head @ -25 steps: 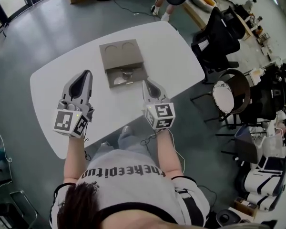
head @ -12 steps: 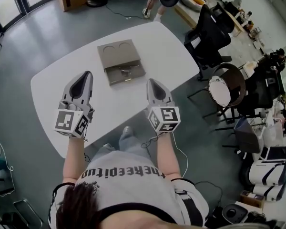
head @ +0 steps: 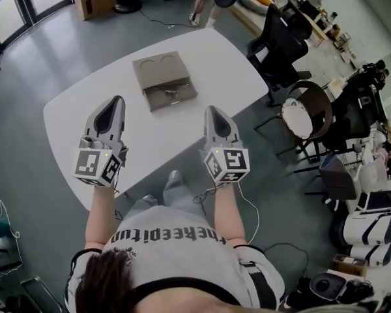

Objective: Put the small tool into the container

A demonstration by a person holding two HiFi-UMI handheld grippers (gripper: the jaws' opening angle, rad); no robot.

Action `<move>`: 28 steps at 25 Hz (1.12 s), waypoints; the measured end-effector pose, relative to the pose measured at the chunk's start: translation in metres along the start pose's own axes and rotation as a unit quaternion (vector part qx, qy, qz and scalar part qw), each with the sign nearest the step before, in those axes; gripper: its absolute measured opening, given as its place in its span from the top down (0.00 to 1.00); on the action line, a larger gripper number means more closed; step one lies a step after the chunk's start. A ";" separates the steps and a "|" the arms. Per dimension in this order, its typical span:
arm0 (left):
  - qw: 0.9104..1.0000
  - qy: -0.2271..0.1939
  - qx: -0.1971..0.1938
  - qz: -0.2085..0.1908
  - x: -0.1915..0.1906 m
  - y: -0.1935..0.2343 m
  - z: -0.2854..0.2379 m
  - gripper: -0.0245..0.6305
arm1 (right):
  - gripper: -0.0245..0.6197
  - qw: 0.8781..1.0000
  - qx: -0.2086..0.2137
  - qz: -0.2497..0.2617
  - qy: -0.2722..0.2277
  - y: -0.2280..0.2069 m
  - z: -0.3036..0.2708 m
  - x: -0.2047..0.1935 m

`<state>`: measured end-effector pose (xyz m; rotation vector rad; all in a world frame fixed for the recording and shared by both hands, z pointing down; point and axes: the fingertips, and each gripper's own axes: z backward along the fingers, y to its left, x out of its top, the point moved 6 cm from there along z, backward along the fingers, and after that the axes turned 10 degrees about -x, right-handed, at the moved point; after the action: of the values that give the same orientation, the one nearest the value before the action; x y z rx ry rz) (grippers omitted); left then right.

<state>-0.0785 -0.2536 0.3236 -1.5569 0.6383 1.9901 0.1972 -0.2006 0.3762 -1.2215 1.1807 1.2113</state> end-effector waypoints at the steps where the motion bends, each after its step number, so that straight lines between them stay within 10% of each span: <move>1: 1.000 0.003 0.001 0.002 0.002 -0.001 0.003 0.94 | 0.96 1.000 -0.002 -0.001 -0.003 0.002 0.004 0.001; 28: 1.000 -0.006 0.008 0.003 0.017 -0.004 0.039 0.94 | 0.96 0.998 -0.035 -0.007 -0.045 0.020 0.046 0.019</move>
<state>-0.1076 -0.2228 0.3152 -1.5345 0.6522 1.9931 0.1770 -0.1551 0.3569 -1.2123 1.0701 1.2939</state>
